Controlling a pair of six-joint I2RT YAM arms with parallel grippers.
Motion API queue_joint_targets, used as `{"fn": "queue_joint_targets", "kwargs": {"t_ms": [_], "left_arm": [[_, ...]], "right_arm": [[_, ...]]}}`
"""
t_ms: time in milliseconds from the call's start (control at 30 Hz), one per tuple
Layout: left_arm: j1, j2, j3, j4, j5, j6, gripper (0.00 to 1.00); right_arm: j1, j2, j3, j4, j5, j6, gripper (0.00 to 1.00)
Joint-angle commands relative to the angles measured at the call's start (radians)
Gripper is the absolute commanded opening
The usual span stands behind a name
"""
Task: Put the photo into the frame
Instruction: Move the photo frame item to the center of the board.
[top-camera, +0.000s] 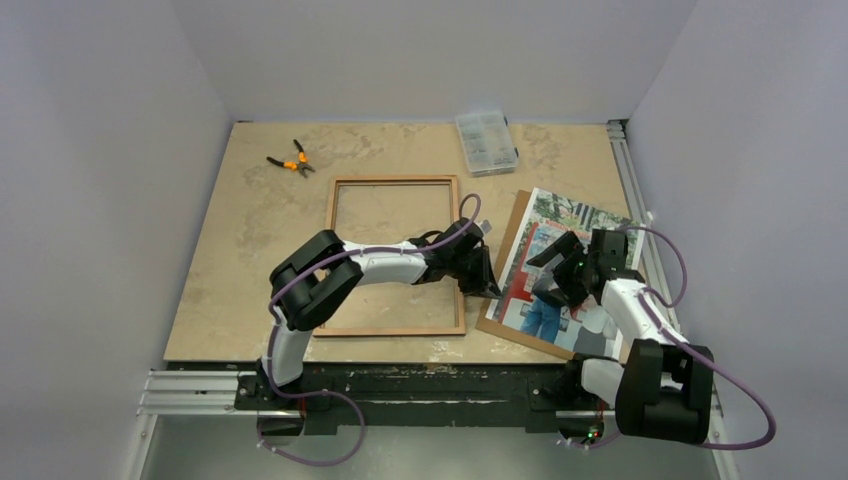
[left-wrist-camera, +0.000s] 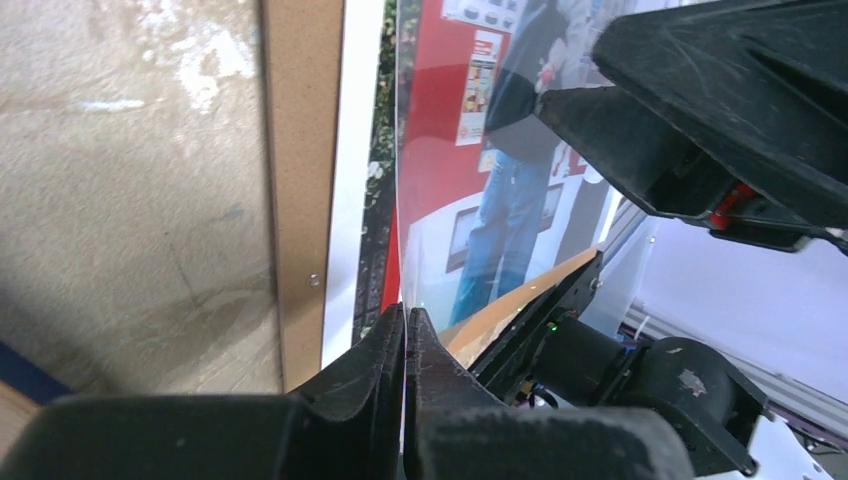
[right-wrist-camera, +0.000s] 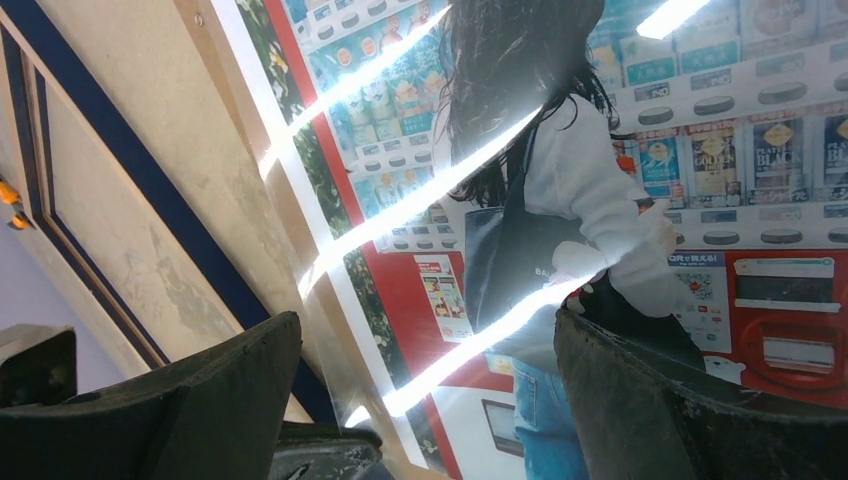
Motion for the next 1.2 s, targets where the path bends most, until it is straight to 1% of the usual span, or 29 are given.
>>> {"fn": "queue_joint_targets", "kwargs": {"t_ms": [0,100,233,333,467,533,600,633,733,900,1000,1033,1067,1167], "left_arm": [[-0.005,-0.066,0.021,-0.081,-0.037,0.058,0.00],[-0.003,-0.117,0.008,-0.123,-0.087,0.084,0.00],[0.008,-0.231,-0.051,-0.161,-0.168,0.097,0.00],[0.044,-0.335,-0.152,-0.131,-0.184,0.082,0.00],[0.105,-0.494,-0.346,-0.059,-0.187,0.053,0.00],[0.127,-0.552,-0.397,-0.052,-0.188,0.061,0.00],[0.135,-0.585,-0.394,-0.112,-0.206,0.095,0.00],[0.135,-0.601,-0.384,-0.172,-0.227,0.106,0.00],[0.135,-0.681,-0.392,-0.306,-0.306,0.102,0.00],[0.145,-0.875,-0.480,-0.556,-0.509,0.010,0.00],[0.147,-1.028,-0.552,-0.648,-0.607,-0.057,0.00],[0.148,-1.072,-0.573,-0.663,-0.635,-0.073,0.02],[0.148,-1.117,-0.597,-0.661,-0.653,-0.078,0.18],[0.151,-1.202,-0.631,-0.674,-0.691,-0.091,0.84]], "right_arm": [[0.008,-0.019,-0.008,-0.131,-0.031,-0.061,0.98],[0.007,-0.056,0.020,-0.146,-0.049,-0.088,0.98],[0.008,-0.101,0.040,-0.121,-0.129,-0.120,0.98],[0.007,-0.126,0.051,-0.105,-0.175,-0.138,0.98],[0.008,-0.134,0.080,-0.130,-0.181,-0.187,0.99],[0.009,-0.135,0.096,-0.149,-0.170,-0.211,0.99],[0.009,-0.136,0.103,-0.161,-0.159,-0.227,0.99],[0.008,-0.135,0.103,-0.164,-0.156,-0.233,0.99],[0.008,-0.133,0.092,-0.164,-0.156,-0.241,0.99],[0.008,-0.114,0.055,-0.142,-0.170,-0.246,0.99],[0.009,-0.093,0.044,-0.133,-0.174,-0.252,0.99],[0.008,-0.088,0.044,-0.134,-0.172,-0.257,0.99],[0.009,-0.082,0.043,-0.133,-0.172,-0.260,0.98],[0.009,-0.070,0.037,-0.131,-0.172,-0.269,0.99]]}}
